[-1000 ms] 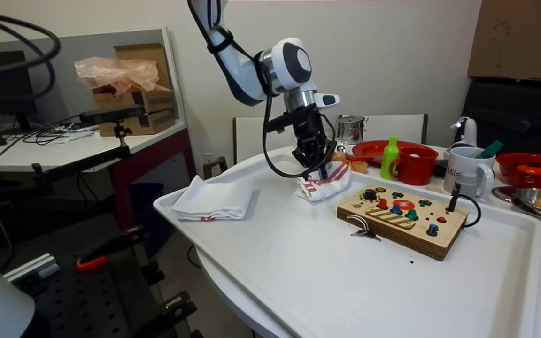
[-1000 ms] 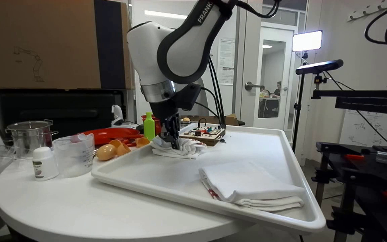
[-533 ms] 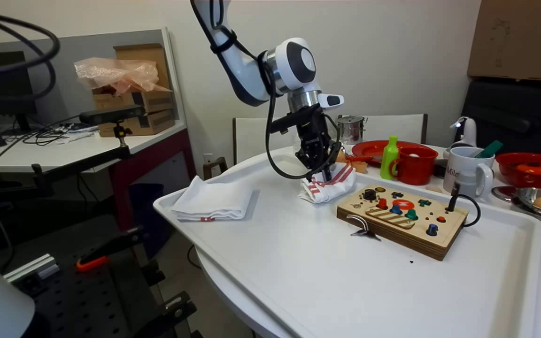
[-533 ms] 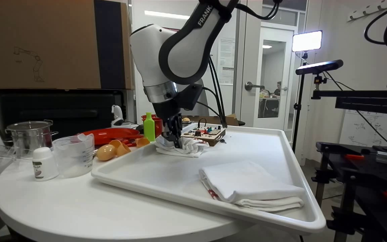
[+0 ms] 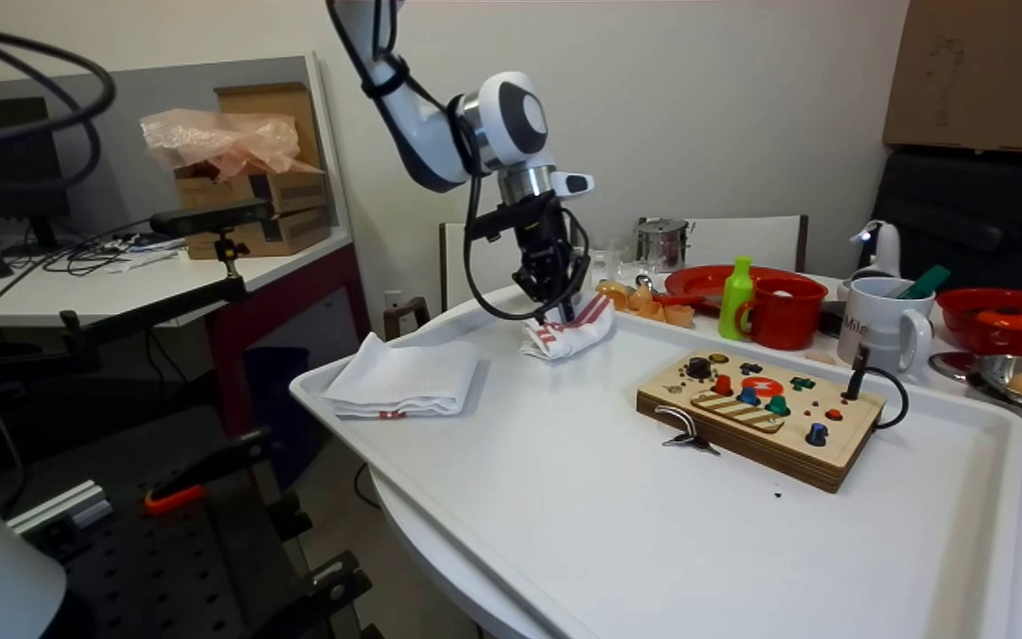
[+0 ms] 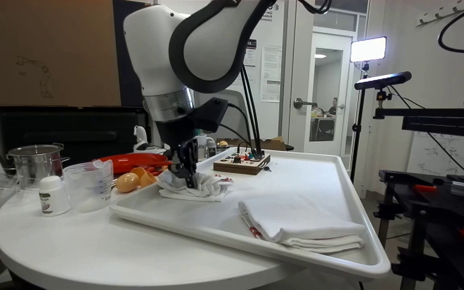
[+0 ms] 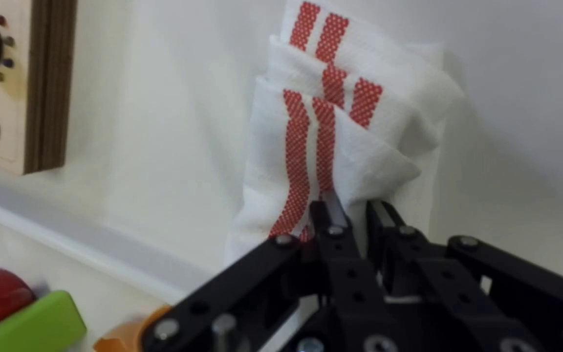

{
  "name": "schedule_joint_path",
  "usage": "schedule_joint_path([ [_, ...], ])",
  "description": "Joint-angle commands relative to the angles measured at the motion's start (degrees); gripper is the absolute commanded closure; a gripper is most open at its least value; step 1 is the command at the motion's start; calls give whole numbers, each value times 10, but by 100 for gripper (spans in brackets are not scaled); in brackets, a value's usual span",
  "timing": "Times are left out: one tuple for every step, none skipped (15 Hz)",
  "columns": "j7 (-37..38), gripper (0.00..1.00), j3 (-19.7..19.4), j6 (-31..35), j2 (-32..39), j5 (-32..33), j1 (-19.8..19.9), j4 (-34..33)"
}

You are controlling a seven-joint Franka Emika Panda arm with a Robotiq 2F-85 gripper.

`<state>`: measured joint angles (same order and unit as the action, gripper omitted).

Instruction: Wipe the top left side of the tray

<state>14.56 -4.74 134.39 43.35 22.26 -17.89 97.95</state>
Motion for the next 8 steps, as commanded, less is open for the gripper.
schedule_joint_path([
  [3, 97, 21, -16, 0, -6, -18, -16],
  [2, 97, 27, -17, 1, -8, -20, -18],
  [0, 97, 32, -21, 1, -11, -22, -21],
  [-3, 97, 36, -24, 1, -13, -23, -24],
  [-2, 97, 39, -29, 2, -16, -24, -25],
  [-1, 97, 42, -35, 3, -22, -21, -26],
  [1, 97, 46, -39, 3, -30, -17, -25],
  [2, 97, 49, -50, 4, -41, -14, -27],
])
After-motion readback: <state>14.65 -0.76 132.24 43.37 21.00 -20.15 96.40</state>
